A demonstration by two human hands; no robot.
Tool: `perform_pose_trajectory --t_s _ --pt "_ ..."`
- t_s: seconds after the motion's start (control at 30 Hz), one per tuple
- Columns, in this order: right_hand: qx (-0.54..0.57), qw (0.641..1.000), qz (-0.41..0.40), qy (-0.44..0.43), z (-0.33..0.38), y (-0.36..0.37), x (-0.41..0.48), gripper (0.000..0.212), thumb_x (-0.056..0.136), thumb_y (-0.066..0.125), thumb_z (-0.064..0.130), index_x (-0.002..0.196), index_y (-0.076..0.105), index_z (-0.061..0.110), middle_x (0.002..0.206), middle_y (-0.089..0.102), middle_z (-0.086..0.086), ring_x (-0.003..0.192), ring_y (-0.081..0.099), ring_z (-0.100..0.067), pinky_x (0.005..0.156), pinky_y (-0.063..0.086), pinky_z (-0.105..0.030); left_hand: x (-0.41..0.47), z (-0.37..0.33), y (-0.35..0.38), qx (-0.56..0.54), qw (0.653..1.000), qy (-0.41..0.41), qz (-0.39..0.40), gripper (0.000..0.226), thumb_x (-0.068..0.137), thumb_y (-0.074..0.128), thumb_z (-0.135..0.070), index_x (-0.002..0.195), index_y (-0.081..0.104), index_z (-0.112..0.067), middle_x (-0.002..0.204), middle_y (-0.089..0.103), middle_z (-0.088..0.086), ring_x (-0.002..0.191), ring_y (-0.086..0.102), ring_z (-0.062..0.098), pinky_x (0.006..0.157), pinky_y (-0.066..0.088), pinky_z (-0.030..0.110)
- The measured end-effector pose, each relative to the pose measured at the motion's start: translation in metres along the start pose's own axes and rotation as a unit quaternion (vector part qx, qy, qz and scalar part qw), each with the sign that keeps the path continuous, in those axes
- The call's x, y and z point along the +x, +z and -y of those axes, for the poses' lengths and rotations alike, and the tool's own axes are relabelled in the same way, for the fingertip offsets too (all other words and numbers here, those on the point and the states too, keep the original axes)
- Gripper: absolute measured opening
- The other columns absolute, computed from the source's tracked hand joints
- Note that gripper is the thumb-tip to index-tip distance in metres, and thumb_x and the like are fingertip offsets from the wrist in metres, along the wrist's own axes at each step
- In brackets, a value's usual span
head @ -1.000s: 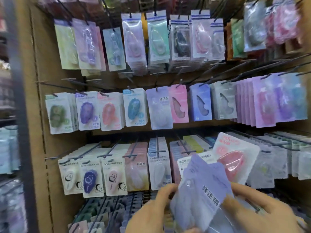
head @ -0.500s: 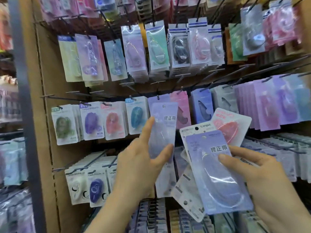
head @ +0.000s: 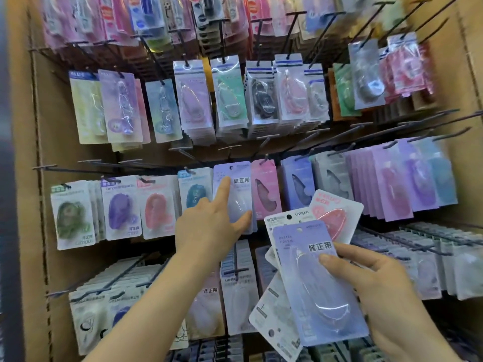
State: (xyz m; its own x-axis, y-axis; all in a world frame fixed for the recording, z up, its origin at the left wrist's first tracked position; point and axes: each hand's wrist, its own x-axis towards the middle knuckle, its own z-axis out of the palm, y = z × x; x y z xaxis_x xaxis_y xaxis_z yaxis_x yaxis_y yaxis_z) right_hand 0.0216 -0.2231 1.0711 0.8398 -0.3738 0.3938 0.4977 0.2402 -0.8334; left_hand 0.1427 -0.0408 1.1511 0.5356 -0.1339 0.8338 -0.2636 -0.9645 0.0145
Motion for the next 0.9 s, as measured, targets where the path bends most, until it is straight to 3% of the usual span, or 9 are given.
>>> perform_pose_trajectory --t_s 0.17,0.3,0.43,0.6,0.7,0.83,0.9 --pt "0.011 1.0 0.009 0.005 -0.003 0.0 0.003 0.014 0.074 0.071 -0.002 0.083 0.079 0.007 0.086 0.076 -0.016 0.063 0.072 -0.026 0.045 0.054 -0.028 0.01 -0.004 -0.007 0.03 1.0 0.001 0.004 0.078 0.086 0.032 -0.077 0.151 0.006 -0.042 0.117 0.062 0.005 0.095 0.063 0.031 0.06 0.038 0.032" --pt "0.019 1.0 0.017 0.009 -0.003 0.001 0.006 0.022 0.071 0.072 0.003 0.093 0.077 0.004 0.088 0.076 -0.016 0.064 0.072 -0.026 0.047 0.054 -0.028 0.01 -0.002 -0.014 0.024 1.0 0.004 0.011 0.073 0.085 0.033 -0.078 0.145 0.016 -0.04 0.108 0.065 0.002 0.088 0.061 0.03 0.058 0.036 0.03" --pt "0.019 1.0 0.021 0.004 -0.001 0.002 0.008 0.026 0.066 0.072 0.007 0.092 0.077 0.005 0.089 0.076 -0.016 0.066 0.072 -0.027 0.048 0.056 -0.03 0.008 -0.003 -0.019 0.056 0.998 0.012 0.016 0.072 0.084 0.035 -0.079 0.142 0.02 -0.039 0.094 0.06 0.002 0.072 0.042 0.025 0.057 0.035 0.03" --pt "0.015 0.999 0.029 0.001 0.002 0.004 0.008 0.03 0.065 0.072 0.008 0.094 0.077 0.005 0.089 0.076 -0.015 0.067 0.073 -0.027 0.048 0.056 -0.029 0.019 0.001 -0.018 0.068 0.997 0.02 0.037 0.072 0.082 0.036 -0.081 0.141 0.026 -0.039 0.1 0.062 0.002 0.08 0.05 0.027 0.058 0.036 0.03" --pt "0.016 0.999 0.03 -0.001 0.003 0.005 0.009 0.03 0.065 0.072 0.008 0.094 0.077 0.004 0.088 0.076 -0.015 0.066 0.073 -0.027 0.048 0.056 -0.028 0.02 -0.002 -0.009 0.081 0.995 0.039 0.039 0.072 0.083 0.037 -0.08 0.14 0.026 -0.038 0.086 0.051 0.0 0.075 0.045 0.026 0.059 0.037 0.031" --pt "0.021 0.999 0.024 -0.005 0.002 0.006 0.012 0.03 0.065 0.072 0.007 0.094 0.076 0.003 0.087 0.076 -0.016 0.063 0.072 -0.026 0.047 0.055 -0.028 0.026 -0.002 0.005 0.126 0.988 0.091 0.026 0.063 0.092 0.044 -0.063 0.144 0.026 -0.032 0.101 0.064 0.004 0.087 0.061 0.028 0.059 0.038 0.031" --pt "0.02 1.0 0.022 -0.005 0.002 0.006 0.014 0.029 0.066 0.072 0.006 0.095 0.075 0.003 0.088 0.076 -0.016 0.062 0.072 -0.026 0.047 0.055 -0.028 0.033 -0.002 0.012 0.129 0.986 0.106 0.011 0.047 0.097 0.044 -0.049 0.137 0.037 -0.026 0.108 0.063 0.005 0.093 0.062 0.027 0.06 0.037 0.032"
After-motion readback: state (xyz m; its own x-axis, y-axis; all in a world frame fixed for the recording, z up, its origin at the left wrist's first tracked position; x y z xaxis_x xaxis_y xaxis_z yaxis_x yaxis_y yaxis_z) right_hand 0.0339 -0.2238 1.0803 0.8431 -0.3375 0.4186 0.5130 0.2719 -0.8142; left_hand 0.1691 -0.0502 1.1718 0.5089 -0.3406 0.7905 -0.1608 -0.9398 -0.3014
